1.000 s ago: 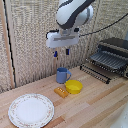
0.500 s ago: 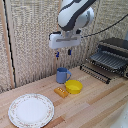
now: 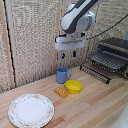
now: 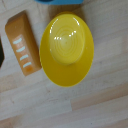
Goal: Carefully approach the cobalt cup with your gripper. Make sure to hold the cobalt cup delicately with your gripper. Carefully elevate the cobalt cup, moving it off the surface. Position the cobalt cup to hover above the alabaster dining ware. Gently lower the cobalt cup onto the alabaster dining ware. Gradually release your hold on the cobalt cup.
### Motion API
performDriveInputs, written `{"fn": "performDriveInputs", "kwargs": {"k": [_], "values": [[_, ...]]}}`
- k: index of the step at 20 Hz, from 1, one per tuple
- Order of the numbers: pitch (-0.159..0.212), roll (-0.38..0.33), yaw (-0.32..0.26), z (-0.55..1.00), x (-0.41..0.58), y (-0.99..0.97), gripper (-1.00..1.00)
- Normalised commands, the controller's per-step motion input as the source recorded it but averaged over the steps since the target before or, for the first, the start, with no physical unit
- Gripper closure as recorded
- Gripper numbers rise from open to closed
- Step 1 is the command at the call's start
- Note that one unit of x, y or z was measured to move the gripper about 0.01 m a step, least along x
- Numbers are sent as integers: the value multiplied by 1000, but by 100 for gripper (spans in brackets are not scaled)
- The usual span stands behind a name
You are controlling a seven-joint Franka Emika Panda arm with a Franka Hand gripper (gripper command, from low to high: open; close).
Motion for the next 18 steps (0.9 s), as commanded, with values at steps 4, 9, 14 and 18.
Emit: {"fn": "performDriveInputs", "kwargs": {"k": [4, 9, 14, 18], "values": [[36, 0, -83, -151, 504, -6, -100], [60, -1, -32, -194, 509, -131, -100], [106, -24, 15, -253, 213, -317, -100], [101, -44, 16, -216, 11, -223, -100]]}}
